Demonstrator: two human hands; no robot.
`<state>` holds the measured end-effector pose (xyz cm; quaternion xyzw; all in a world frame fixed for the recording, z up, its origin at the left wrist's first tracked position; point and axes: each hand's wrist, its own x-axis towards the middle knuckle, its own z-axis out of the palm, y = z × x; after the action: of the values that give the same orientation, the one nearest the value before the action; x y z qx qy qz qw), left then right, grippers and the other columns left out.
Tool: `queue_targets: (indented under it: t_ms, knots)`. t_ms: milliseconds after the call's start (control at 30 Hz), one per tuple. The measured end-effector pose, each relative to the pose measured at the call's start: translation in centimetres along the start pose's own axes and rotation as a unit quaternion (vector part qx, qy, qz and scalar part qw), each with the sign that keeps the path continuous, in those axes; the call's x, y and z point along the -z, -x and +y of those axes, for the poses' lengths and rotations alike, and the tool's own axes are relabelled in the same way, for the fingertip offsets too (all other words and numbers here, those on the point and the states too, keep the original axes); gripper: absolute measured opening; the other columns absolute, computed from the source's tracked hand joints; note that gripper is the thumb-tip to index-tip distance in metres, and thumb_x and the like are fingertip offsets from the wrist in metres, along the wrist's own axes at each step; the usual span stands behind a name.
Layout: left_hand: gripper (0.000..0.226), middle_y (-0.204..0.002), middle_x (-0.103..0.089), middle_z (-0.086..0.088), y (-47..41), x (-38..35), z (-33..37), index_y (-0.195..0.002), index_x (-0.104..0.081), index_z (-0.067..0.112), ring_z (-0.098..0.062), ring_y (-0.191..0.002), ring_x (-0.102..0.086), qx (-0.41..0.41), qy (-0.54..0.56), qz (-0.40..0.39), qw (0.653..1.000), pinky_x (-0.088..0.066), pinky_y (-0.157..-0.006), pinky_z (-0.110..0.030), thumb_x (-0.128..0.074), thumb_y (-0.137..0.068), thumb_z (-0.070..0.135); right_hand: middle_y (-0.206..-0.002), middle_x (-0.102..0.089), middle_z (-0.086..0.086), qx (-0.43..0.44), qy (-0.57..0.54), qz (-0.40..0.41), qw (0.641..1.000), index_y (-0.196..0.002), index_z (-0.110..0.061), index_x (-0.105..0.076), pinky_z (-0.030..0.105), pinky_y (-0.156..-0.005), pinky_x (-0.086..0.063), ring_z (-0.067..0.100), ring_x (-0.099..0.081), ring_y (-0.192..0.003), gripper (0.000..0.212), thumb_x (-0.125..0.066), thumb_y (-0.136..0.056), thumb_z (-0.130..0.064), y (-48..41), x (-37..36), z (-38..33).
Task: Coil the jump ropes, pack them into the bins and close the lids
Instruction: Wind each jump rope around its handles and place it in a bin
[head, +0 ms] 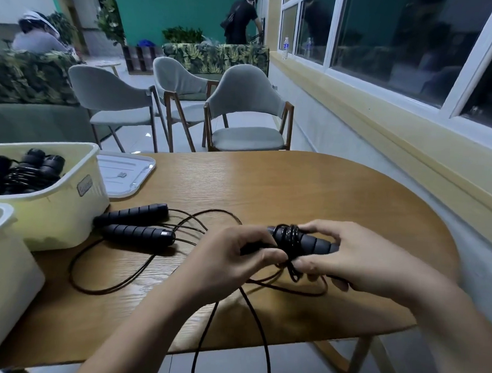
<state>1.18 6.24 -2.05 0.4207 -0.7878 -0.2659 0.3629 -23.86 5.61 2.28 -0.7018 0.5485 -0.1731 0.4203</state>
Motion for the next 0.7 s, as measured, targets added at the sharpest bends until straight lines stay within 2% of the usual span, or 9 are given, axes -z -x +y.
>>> queue_targets:
  t_ms: [67,133,200,267,400,567,633,700]
  knots:
    - [0.015,-0.071,-0.066,-0.001,0.0,-0.1,0.0,-0.084,-0.073,0.026,-0.021,-0.065,-0.059,0.004,0.014,0.003,1.000,-0.042,-0.058,-0.041,-0.080,-0.095,0.035,-0.092,-0.080,0.013,-0.001,-0.038,-0.050,0.998,-0.127,-0.051,-0.069,0.030,-0.051,-0.038,0.019,-0.057,-0.062,0.040,-0.085,-0.091,-0.040,0.2,0.5,0.1]
    - [0.020,-0.069,-0.064,0.004,0.0,-0.2,0.2,-0.079,-0.071,0.023,-0.015,-0.064,-0.058,0.005,0.034,0.010,0.999,-0.042,-0.057,-0.036,-0.083,-0.091,0.033,-0.099,-0.078,0.018,-0.002,-0.051,-0.089,0.995,-0.127,-0.050,-0.070,0.034,-0.054,-0.036,0.025,-0.056,-0.066,0.039,-0.085,-0.092,-0.039,0.2,0.8,0.2]
    - [0.026,-0.067,-0.060,0.005,0.0,-0.1,0.6,-0.075,-0.066,0.021,-0.008,-0.063,-0.054,0.007,0.054,0.018,0.998,-0.040,-0.056,-0.028,-0.086,-0.088,0.032,-0.102,-0.078,0.017,-0.001,-0.050,-0.119,0.992,-0.129,-0.048,-0.069,0.035,-0.055,-0.037,0.025,-0.057,-0.066,0.042,-0.086,-0.092,-0.036,0.3,0.9,0.2]
    - [0.031,-0.066,-0.056,-0.001,0.0,-0.1,0.9,-0.075,-0.062,0.018,-0.009,-0.063,-0.051,0.012,0.081,0.024,0.996,-0.038,-0.056,-0.026,-0.088,-0.085,0.031,-0.098,-0.078,0.012,-0.001,-0.046,-0.135,0.990,-0.128,-0.048,-0.069,0.034,-0.053,-0.038,0.022,-0.058,-0.066,0.045,-0.088,-0.090,-0.034,0.5,1.1,0.1]
    - [0.034,-0.067,-0.052,0.000,0.0,-0.2,1.2,-0.081,-0.056,0.013,-0.013,-0.063,-0.047,0.022,0.148,0.024,0.988,-0.039,-0.058,-0.028,-0.089,-0.085,0.021,-0.093,-0.079,0.007,0.002,-0.048,-0.129,0.991,-0.125,-0.050,-0.068,0.032,-0.054,-0.037,0.021,-0.057,-0.066,0.048,-0.090,-0.083,-0.048,0.8,0.7,-0.5]
    - [0.039,-0.069,-0.050,0.002,-0.1,0.3,1.1,-0.084,-0.054,0.015,-0.015,-0.064,-0.046,0.018,0.182,0.043,0.982,-0.039,-0.057,-0.029,-0.092,-0.077,0.021,-0.095,-0.080,0.008,0.043,-0.023,-0.066,0.997,-0.124,-0.053,-0.064,0.034,-0.062,-0.050,0.016,-0.061,-0.066,0.048,-0.087,-0.081,-0.058,0.7,-0.5,-0.8]
    - [0.041,-0.069,-0.048,0.002,-0.2,0.6,1.1,-0.083,-0.055,0.014,-0.015,-0.064,-0.043,0.012,0.172,0.048,0.984,-0.036,-0.056,-0.030,-0.094,-0.073,0.023,-0.094,-0.080,0.008,0.052,-0.024,-0.064,0.996,-0.123,-0.052,-0.065,0.034,-0.064,-0.051,0.016,-0.062,-0.066,0.047,-0.088,-0.083,-0.055,0.7,-0.6,-0.9]
    - [0.042,-0.069,-0.047,-0.002,-0.4,1.0,1.1,-0.081,-0.056,0.011,-0.013,-0.064,-0.043,0.004,0.169,0.047,0.984,-0.036,-0.054,-0.028,-0.095,-0.071,0.022,-0.094,-0.079,0.011,0.056,-0.059,-0.096,0.992,-0.123,-0.047,-0.068,0.033,-0.059,-0.046,0.021,-0.059,-0.065,0.042,-0.088,-0.086,-0.045,0.8,-0.4,-1.2]
